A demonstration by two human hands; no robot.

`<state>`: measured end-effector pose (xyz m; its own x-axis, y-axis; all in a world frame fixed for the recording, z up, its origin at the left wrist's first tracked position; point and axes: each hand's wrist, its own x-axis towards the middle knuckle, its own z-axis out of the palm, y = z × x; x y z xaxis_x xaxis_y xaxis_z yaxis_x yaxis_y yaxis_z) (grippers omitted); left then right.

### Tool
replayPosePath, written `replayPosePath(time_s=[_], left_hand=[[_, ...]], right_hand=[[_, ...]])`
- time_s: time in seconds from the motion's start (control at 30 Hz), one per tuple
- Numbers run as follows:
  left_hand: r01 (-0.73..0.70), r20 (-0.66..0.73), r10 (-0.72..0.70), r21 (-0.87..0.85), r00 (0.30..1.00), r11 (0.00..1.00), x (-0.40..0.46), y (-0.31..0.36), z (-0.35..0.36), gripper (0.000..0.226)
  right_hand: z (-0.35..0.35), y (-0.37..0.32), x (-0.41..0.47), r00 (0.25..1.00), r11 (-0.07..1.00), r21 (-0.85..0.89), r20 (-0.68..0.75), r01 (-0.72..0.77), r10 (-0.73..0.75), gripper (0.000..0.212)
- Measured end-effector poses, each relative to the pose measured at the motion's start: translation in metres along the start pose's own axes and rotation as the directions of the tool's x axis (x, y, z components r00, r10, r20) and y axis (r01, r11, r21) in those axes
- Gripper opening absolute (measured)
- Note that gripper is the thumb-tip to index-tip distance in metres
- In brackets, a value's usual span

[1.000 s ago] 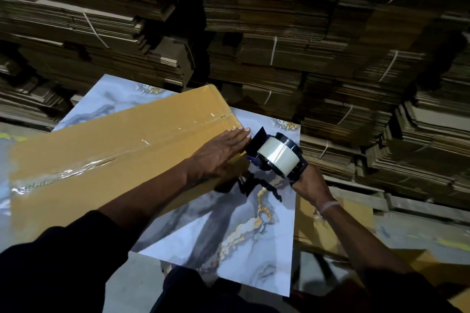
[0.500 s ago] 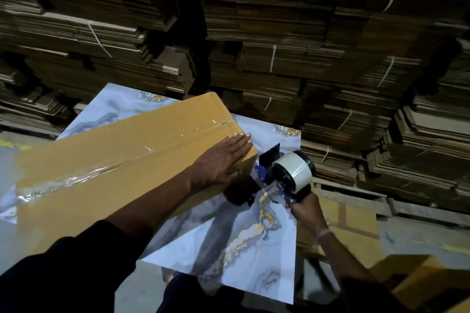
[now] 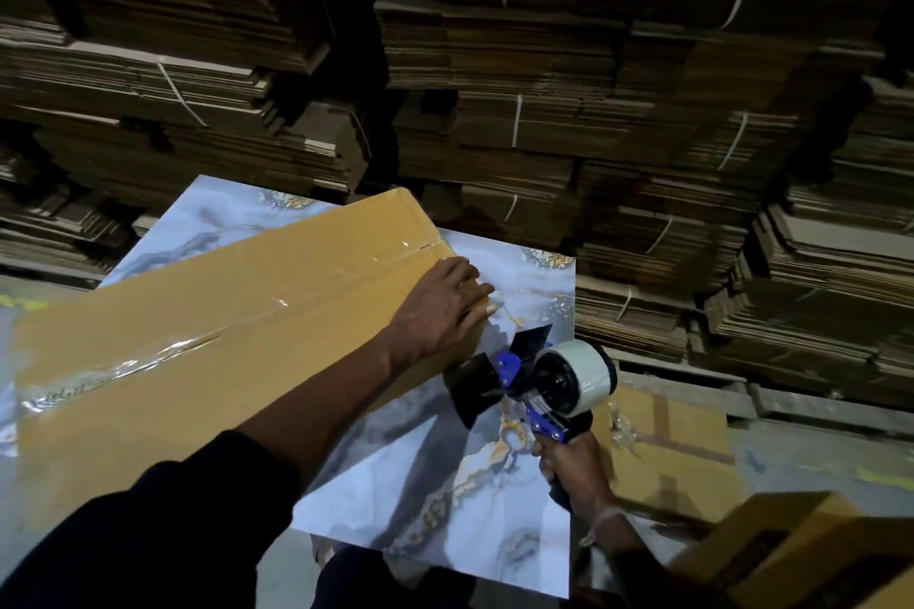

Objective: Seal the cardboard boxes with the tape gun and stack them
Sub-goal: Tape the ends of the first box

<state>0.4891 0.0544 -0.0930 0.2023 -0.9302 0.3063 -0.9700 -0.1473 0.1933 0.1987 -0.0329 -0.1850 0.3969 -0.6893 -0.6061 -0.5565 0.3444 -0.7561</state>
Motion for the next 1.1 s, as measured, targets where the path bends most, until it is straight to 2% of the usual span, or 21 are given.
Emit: replayPosePath(time_s=[0.1,0.23,0.33,0.47,0.5,0.57,0.63,0.73,0.93,1.1], left_hand=[[0.039,0.013,-0.038,-0.089,0.999,0.995,0.009,0.006,0.007,0.033],[-0.011,0.040,0.014,-0.074,0.999,0.997,0.018,0.013,0.014,0.007],[-0.041,0.083,0.046,-0.054,0.996,0.998,0.021,0.017,0.019,0.006],[-0.061,0.089,0.077,-0.170,0.993,0.984,0.022,0.006,0.021,0.009],[-0.080,0.110,0.098,-0.161,0.989,0.984,0.022,0.002,0.020,0.016],[-0.079,0.206,0.107,-0.138,0.973,0.987,0.020,-0.003,0.014,0.056],[-0.065,0.235,0.092,-0.123,0.968,0.990,0.014,-0.006,0.006,0.073],[-0.066,0.202,0.077,-0.062,0.976,0.996,0.002,-0.018,0.000,0.074],[0.078,0.228,-0.070,-0.023,0.971,0.997,-0.003,-0.058,-0.012,0.082],[0.168,0.240,-0.168,0.021,0.956,0.986,0.006,-0.089,-0.015,0.092]], right_hand=[[0.000,-0.002,-0.001,1.000,0.998,0.065,-0.006,0.023,-0.023,0.025],[0.000,-0.007,-0.003,0.999,0.995,0.097,-0.019,0.038,-0.037,0.028],[0.001,-0.013,-0.004,0.998,0.991,0.113,-0.030,0.064,-0.061,0.029],[0.005,-0.027,-0.009,0.997,0.987,0.143,-0.032,0.079,-0.075,0.026],[0.007,-0.030,-0.011,0.996,0.984,0.155,-0.033,0.085,-0.081,0.026],[0.009,-0.034,-0.012,0.996,0.978,0.188,-0.040,0.092,-0.086,0.027],[0.011,-0.039,-0.011,0.996,0.972,0.220,-0.032,0.088,-0.083,0.028],[0.019,-0.053,-0.009,0.995,0.955,0.283,0.008,0.093,-0.099,0.029],[0.049,-0.111,-0.006,0.975,0.889,0.437,0.104,0.134,-0.198,0.034],[0.086,-0.166,-0.009,0.966,0.838,0.533,0.139,0.114,-0.220,0.032]])
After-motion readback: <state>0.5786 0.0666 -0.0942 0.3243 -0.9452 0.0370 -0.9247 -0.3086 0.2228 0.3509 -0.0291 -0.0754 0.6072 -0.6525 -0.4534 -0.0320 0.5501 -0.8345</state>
